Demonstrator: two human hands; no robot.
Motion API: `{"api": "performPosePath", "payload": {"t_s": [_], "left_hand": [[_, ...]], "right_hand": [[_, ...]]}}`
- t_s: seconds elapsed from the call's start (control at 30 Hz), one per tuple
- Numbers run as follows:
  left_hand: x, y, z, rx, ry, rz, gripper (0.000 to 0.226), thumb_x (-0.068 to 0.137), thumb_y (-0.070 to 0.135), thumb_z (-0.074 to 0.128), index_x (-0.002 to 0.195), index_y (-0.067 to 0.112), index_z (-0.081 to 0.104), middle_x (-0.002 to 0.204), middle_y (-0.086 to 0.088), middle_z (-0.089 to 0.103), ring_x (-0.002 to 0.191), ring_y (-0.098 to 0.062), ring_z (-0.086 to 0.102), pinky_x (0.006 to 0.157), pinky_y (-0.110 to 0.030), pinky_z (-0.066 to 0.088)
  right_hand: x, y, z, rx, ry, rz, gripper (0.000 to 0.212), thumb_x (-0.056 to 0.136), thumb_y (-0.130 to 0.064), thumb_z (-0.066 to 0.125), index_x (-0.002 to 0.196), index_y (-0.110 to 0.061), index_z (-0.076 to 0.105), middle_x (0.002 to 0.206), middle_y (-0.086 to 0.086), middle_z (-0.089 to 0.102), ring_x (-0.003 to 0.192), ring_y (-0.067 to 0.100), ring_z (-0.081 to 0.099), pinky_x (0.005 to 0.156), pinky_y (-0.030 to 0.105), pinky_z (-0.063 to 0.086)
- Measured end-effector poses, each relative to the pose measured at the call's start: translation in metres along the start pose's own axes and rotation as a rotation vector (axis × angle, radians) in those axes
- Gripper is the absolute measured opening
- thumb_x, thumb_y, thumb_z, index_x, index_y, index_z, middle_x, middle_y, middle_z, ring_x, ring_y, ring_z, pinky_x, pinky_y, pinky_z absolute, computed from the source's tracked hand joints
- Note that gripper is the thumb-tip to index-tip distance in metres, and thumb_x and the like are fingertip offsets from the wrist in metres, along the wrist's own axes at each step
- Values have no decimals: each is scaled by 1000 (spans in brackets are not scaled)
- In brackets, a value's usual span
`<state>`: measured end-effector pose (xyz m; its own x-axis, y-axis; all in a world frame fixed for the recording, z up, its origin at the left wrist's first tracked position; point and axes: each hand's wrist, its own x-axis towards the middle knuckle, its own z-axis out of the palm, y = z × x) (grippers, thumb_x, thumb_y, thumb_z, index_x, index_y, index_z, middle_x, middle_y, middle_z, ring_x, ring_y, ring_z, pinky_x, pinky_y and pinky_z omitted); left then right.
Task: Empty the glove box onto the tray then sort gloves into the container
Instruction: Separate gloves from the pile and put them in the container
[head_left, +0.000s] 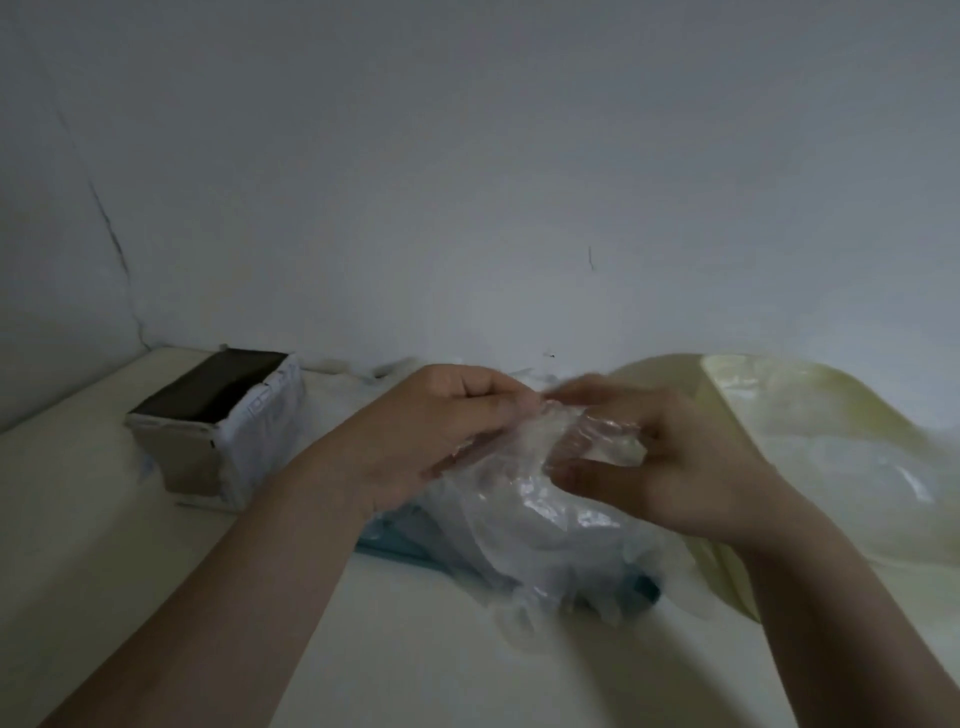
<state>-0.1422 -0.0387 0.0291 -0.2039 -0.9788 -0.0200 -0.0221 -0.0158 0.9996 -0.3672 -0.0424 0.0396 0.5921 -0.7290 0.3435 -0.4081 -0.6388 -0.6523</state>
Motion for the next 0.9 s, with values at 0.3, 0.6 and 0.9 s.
{"api": "performPosePath", "payload": {"t_s": [0.3,0.6,0.9], "left_hand": [[12,-11,3,-436,-77,-94,54,80,50,78,117,10,78,120,-14,74,105,-28,72,89,-44,58],[21,-17,11,-475,272,24,25,102,10,58,84,9,76,85,-11,73,74,-21,75,76,-39,59],[17,-4,43,-112,431,161,16,103,17,64,95,9,75,96,-13,78,83,-26,76,65,-35,61]], "right_hand": [[2,11,-1,322,156,130,9,88,-8,78,81,-12,80,78,11,76,76,21,72,78,31,57],[3,10,-3,317,458,353,14,94,-13,72,80,-14,77,73,8,74,69,28,72,56,37,60],[-26,-1,-81,155,459,346,12,97,-19,68,89,-16,75,67,8,74,39,13,43,41,22,35]]}}
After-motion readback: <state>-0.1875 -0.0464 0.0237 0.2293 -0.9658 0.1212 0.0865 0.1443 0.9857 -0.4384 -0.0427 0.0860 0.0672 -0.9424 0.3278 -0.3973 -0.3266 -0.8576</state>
